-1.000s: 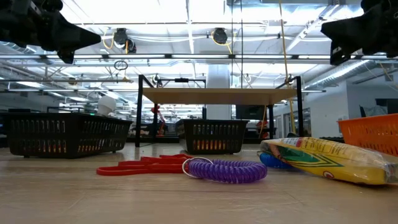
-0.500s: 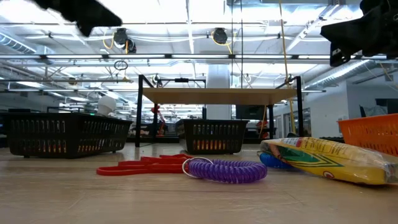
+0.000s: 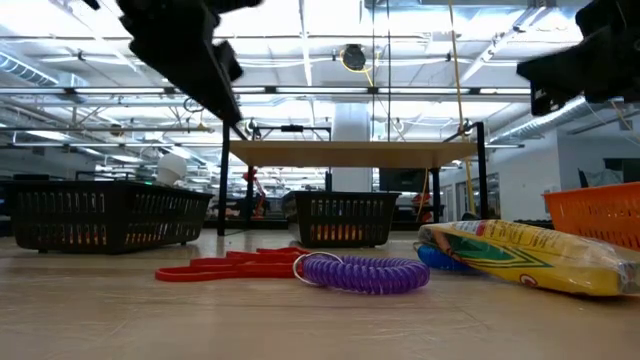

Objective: Pick & Place Office Desk Supplies
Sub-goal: Put the red rubber band into the left black bin

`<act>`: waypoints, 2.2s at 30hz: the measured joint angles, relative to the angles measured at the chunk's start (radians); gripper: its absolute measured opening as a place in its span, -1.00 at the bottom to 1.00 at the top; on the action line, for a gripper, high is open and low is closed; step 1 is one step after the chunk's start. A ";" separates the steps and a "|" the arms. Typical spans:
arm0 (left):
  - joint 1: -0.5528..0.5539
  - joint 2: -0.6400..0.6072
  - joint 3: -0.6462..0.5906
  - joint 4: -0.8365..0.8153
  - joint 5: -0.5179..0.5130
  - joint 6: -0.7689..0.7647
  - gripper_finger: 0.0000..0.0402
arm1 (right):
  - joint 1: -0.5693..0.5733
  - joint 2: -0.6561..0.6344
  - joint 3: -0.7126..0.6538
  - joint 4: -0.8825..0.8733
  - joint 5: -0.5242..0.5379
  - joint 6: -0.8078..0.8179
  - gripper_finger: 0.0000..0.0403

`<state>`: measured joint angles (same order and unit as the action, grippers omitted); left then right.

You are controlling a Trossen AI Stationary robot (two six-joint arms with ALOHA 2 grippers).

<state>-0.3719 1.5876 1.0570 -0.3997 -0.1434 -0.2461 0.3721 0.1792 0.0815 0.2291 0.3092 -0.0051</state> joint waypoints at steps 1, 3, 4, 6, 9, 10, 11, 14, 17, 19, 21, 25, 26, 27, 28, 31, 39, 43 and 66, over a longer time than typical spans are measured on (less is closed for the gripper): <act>-0.004 0.033 0.020 0.004 0.010 0.000 -0.68 | 0.000 0.001 0.001 -0.019 0.000 0.009 -1.00; -0.018 0.098 0.056 -0.003 0.013 0.016 -0.53 | 0.000 0.000 0.001 -0.043 0.000 0.036 -1.00; -0.024 0.128 0.077 -0.007 0.015 0.032 -0.46 | 0.000 0.000 0.001 -0.052 0.000 0.047 -1.00; -0.033 0.184 0.119 0.003 0.017 0.064 -0.32 | 0.000 0.001 -0.006 -0.055 0.000 0.057 -1.00; -0.031 0.265 0.187 -0.002 0.016 0.096 -0.19 | 0.000 0.001 -0.008 -0.056 -0.001 0.072 -1.00; -0.029 0.289 0.206 -0.002 0.013 0.113 -0.18 | 0.000 0.001 -0.008 -0.056 -0.001 0.072 -1.00; -0.026 0.312 0.226 -0.009 0.012 0.134 -0.17 | 0.000 0.001 -0.008 -0.055 -0.001 0.072 -1.00; -0.019 0.369 0.280 -0.015 0.012 0.185 -0.21 | 0.000 0.001 -0.009 -0.056 0.000 0.090 -1.00; -0.010 0.410 0.326 -0.032 0.022 0.234 -0.30 | 0.001 0.002 -0.009 -0.055 0.001 0.102 -1.00; -0.001 0.425 0.351 -0.048 0.049 0.278 -0.36 | 0.001 0.002 -0.010 -0.055 0.001 0.102 -1.00; 0.003 0.433 0.367 -0.046 0.074 0.309 -0.43 | 0.001 0.003 -0.010 -0.055 0.000 0.105 -1.00; 0.004 0.457 0.385 -0.065 0.092 0.358 -0.52 | 0.001 0.008 -0.010 -0.055 0.000 0.114 -1.00; 0.004 0.459 0.386 -0.084 0.091 0.376 -0.52 | 0.001 0.011 -0.010 -0.053 0.000 0.114 -1.00; 0.004 0.459 0.386 -0.101 0.089 0.392 -0.52 | 0.001 0.014 -0.010 -0.054 0.000 0.114 -1.00; 0.004 0.459 0.386 -0.104 0.078 0.409 -0.50 | 0.001 0.016 -0.010 -0.056 0.001 0.114 -1.00; 0.004 0.457 0.387 -0.103 0.024 0.455 -0.41 | 0.001 0.024 -0.010 -0.053 0.001 0.114 -1.00; 0.015 0.480 0.390 -0.088 0.092 0.508 -0.27 | 0.001 0.034 -0.010 -0.053 0.003 0.114 -1.00; 0.015 0.512 0.391 -0.051 0.113 0.518 -0.34 | 0.001 0.038 -0.010 -0.053 0.004 0.114 -1.00; 0.029 0.533 0.392 -0.116 0.159 0.551 -0.62 | 0.001 0.067 -0.010 -0.046 0.003 0.113 -1.00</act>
<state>-0.3431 2.1203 1.4494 -0.5153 0.0157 0.3053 0.3729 0.2466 0.0711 0.1828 0.3122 0.1081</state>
